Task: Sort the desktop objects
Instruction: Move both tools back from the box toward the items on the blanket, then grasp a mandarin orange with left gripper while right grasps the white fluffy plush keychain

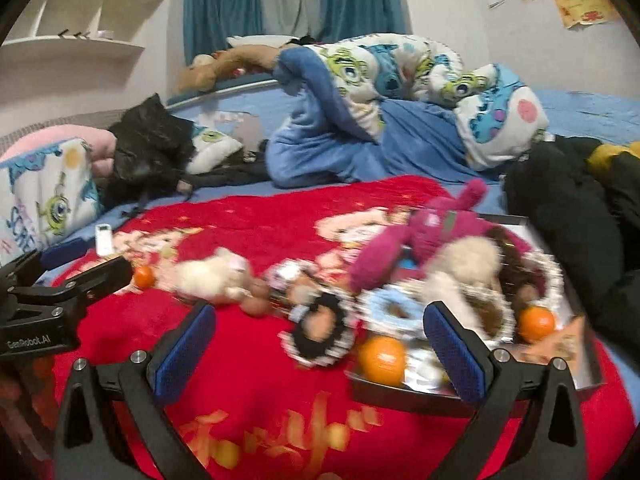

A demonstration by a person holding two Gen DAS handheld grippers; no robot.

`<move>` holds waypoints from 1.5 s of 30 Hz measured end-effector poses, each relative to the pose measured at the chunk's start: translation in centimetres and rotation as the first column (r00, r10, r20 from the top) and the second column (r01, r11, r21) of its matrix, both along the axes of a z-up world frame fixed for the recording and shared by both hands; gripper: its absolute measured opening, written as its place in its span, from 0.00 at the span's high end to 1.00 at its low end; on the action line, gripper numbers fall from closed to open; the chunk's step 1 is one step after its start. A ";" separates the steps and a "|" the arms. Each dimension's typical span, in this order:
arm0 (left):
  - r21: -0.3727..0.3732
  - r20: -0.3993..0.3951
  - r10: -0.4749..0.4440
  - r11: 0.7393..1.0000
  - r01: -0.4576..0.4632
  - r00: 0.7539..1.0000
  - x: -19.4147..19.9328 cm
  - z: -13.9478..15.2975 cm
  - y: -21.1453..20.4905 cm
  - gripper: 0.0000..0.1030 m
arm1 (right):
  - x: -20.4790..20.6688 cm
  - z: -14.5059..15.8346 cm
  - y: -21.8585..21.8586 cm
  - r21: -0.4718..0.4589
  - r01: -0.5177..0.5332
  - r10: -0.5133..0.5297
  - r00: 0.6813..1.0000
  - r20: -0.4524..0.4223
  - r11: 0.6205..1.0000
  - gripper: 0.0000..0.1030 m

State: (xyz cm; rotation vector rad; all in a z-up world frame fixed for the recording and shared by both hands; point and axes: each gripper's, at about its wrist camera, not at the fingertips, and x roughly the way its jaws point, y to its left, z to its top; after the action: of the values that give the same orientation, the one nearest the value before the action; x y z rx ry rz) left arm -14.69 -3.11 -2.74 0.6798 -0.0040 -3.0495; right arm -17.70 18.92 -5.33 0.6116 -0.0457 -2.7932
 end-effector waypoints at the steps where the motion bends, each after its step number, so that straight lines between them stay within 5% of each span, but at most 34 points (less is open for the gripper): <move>1: 0.016 0.007 0.014 1.000 -0.014 1.000 0.2 0.0 -1.2 0.00 | -0.1 0.1 -0.5 -0.020 -0.014 0.015 1.000 0.005 1.000 0.00; 6: 0.130 0.038 0.035 0.991 -0.040 0.999 1.0 -1.0 -5.9 0.00 | -1.3 0.2 -2.6 -0.200 -0.087 0.097 0.994 0.041 0.976 0.00; 16: 0.068 0.086 0.120 0.990 -0.126 0.989 -1.1 -3.9 -9.6 0.00 | -3.4 -1.6 -7.5 -0.280 -0.208 0.230 0.972 0.047 0.937 0.00; 25: 0.034 0.159 0.147 0.987 -0.154 0.976 -7.1 -6.0 -12.1 0.00 | -8.4 -2.7 -12.9 -0.182 -0.234 0.255 0.961 0.104 0.955 0.00; 29: 0.013 0.207 0.162 0.986 -0.168 0.965 -10.3 -7.7 -12.7 0.00 | -11.7 -4.6 -14.0 -0.149 -0.221 0.248 0.948 0.200 0.964 0.00; 33: 0.068 0.341 0.093 0.990 -0.124 0.935 -13.8 -10.0 -13.4 0.00 | -13.7 -5.2 -14.1 -0.116 -0.207 0.229 0.946 0.229 0.971 0.00; 38: 0.136 0.374 0.072 0.982 -0.131 0.925 -15.8 -10.8 -14.9 0.00 | -15.0 -6.0 -14.8 -0.072 -0.196 0.208 0.943 0.260 0.978 0.00; 41: 0.091 0.427 0.086 0.986 -0.137 0.900 -17.0 -11.8 -14.5 0.00 | -15.3 -6.3 -15.2 -0.031 -0.171 0.173 0.947 0.271 0.985 0.00; 45: 0.038 0.425 0.107 0.990 -0.135 0.899 -17.2 -12.0 -13.6 0.00 | -15.4 -7.0 -16.5 0.087 -0.129 0.098 0.952 0.289 0.988 0.00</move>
State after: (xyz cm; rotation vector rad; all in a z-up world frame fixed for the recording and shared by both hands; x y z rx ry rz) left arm -31.87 -16.75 -14.75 1.2791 0.1294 -2.7308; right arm -33.08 2.45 -12.35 1.0058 0.0769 -2.5883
